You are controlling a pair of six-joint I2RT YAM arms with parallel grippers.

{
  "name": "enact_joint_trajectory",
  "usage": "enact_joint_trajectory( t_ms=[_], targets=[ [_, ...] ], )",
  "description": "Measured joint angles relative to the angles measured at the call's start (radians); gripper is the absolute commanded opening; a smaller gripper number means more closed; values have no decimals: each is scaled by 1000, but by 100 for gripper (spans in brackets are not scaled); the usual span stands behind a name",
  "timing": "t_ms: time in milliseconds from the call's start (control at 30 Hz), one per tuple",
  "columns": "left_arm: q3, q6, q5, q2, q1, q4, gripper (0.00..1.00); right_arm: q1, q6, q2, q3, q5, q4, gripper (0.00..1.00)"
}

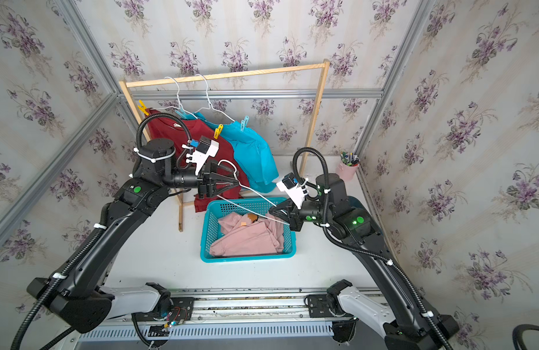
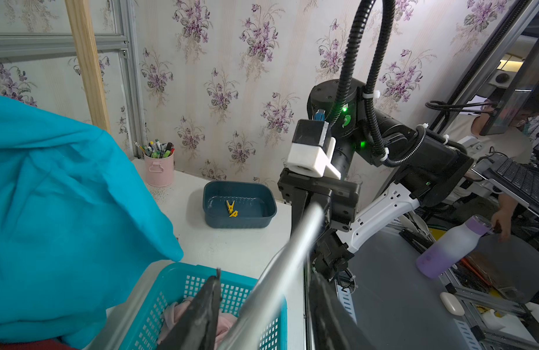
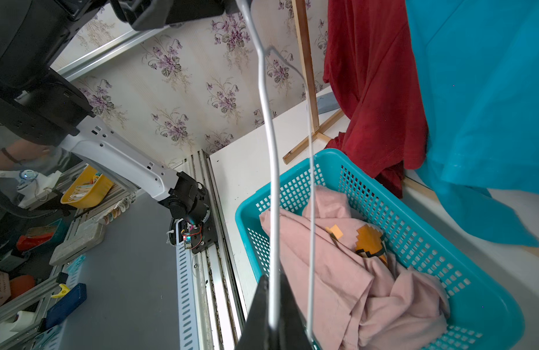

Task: Remove the clothespins securing t-shirts to the hanger
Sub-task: Place the hanger on the clothes rail.

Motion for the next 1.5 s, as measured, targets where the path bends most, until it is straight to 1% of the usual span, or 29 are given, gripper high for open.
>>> enact_joint_trajectory(
  t_ms=[33,133,233,300,433,633,900,1100,1233,1400,1500],
  targets=[
    [2,-1,0,0,0,0,57,0,10,-9,-11,4,0,0],
    [2,-3,-2,-2,0,0,59,0,24,-37,-30,19,-13,0],
    [3,-5,-6,-18,0,0,64,0,27,-77,-29,36,-38,0],
    [10,-5,-10,-33,0,1,64,-2,28,-103,-27,54,-58,0],
    [26,-4,-18,-69,0,5,68,-2,51,-143,-13,113,-101,0],
    [21,1,-58,-104,0,7,69,-2,93,-183,3,220,-203,0],
    [6,7,-100,-99,1,6,69,-2,163,-235,-6,362,-341,0],
    [-6,8,-119,-97,1,6,69,-2,225,-248,23,503,-403,0],
    [-6,8,-129,-93,1,6,69,-2,265,-248,74,631,-410,0],
    [-6,11,-135,-89,1,6,69,-2,301,-202,135,732,-388,0],
    [-6,11,-152,-92,2,6,69,-2,299,-139,171,779,-356,0]
  ],
)
